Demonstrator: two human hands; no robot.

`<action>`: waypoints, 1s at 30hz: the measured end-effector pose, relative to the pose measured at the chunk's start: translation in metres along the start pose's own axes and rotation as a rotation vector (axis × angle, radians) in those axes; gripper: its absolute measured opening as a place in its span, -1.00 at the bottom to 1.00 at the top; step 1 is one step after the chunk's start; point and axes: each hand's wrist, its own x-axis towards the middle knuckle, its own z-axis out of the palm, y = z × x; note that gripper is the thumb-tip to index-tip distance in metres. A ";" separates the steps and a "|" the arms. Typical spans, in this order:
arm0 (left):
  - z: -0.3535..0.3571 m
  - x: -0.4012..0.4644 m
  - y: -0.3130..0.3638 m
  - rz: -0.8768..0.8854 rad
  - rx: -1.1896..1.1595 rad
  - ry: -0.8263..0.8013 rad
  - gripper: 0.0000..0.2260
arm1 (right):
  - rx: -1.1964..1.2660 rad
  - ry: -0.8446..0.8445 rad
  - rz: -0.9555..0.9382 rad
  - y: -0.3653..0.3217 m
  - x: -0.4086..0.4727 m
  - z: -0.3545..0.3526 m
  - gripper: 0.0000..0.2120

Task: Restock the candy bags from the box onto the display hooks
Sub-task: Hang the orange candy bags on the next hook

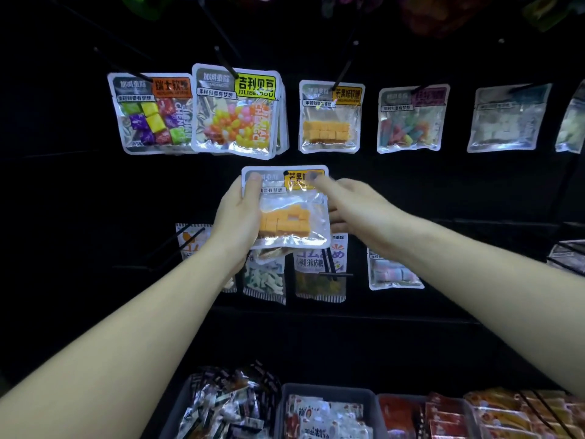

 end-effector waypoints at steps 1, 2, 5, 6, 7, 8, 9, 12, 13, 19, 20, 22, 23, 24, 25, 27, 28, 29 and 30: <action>0.001 0.000 0.003 -0.012 -0.001 0.006 -0.52 | -0.047 -0.006 -0.024 0.002 -0.005 0.003 -0.28; 0.002 0.000 0.006 -0.013 0.011 0.005 -0.50 | -0.057 -0.015 -0.045 0.003 -0.010 0.006 -0.34; 0.007 -0.006 0.016 -0.005 0.008 -0.038 -0.41 | 0.011 -0.045 -0.108 0.005 -0.018 0.004 -0.72; 0.007 -0.007 0.018 -0.013 -0.008 -0.049 -0.41 | 0.005 -0.034 -0.125 0.004 -0.019 -0.001 -0.73; 0.007 -0.008 0.023 -0.012 -0.026 -0.061 -0.46 | 0.005 -0.022 -0.134 0.004 -0.021 -0.005 -0.73; 0.007 -0.008 0.026 -0.012 -0.048 -0.073 -0.53 | 0.025 -0.012 -0.137 0.004 -0.022 -0.010 -0.73; 0.007 -0.007 0.030 -0.026 -0.074 -0.079 -0.60 | 0.065 -0.004 -0.140 0.004 -0.022 -0.015 -0.75; 0.006 -0.005 0.037 -0.064 -0.131 -0.082 -0.81 | 0.175 0.086 -0.175 -0.002 -0.023 -0.030 -0.78; 0.004 -0.006 0.039 -0.066 -0.125 -0.097 -0.83 | 0.184 0.130 -0.202 -0.004 -0.022 -0.036 -0.79; -0.006 -0.007 0.031 -0.083 -0.080 -0.070 -0.73 | 0.211 0.142 -0.360 -0.043 -0.022 -0.065 -0.84; -0.007 -0.007 0.031 -0.075 -0.066 -0.062 -0.66 | 0.222 0.139 -0.385 -0.051 -0.021 -0.067 -0.81; -0.008 -0.009 0.029 -0.052 -0.048 -0.063 -0.60 | 0.239 0.137 -0.410 -0.063 -0.018 -0.069 -0.78; -0.009 -0.009 0.028 -0.043 -0.042 -0.062 -0.60 | 0.241 0.137 -0.405 -0.068 -0.015 -0.069 -0.77; -0.009 -0.010 0.027 -0.039 -0.042 -0.060 -0.62 | 0.239 0.133 -0.396 -0.072 -0.012 -0.069 -0.75; -0.009 -0.011 0.027 -0.038 -0.043 -0.061 -0.63 | 0.238 0.132 -0.384 -0.074 -0.009 -0.069 -0.73; -0.010 -0.014 0.027 -0.041 -0.049 -0.076 -0.66 | 0.241 0.131 -0.361 -0.077 -0.004 -0.069 -0.70; -0.011 -0.015 0.026 -0.044 -0.049 -0.083 -0.67 | 0.240 0.136 -0.350 -0.078 -0.003 -0.069 -0.68; -0.012 -0.016 0.025 -0.048 -0.050 -0.090 -0.67 | 0.240 0.142 -0.336 -0.078 -0.002 -0.069 -0.67; -0.013 -0.016 0.023 -0.051 -0.051 -0.094 -0.66 | 0.242 0.148 -0.321 -0.077 -0.002 -0.068 -0.69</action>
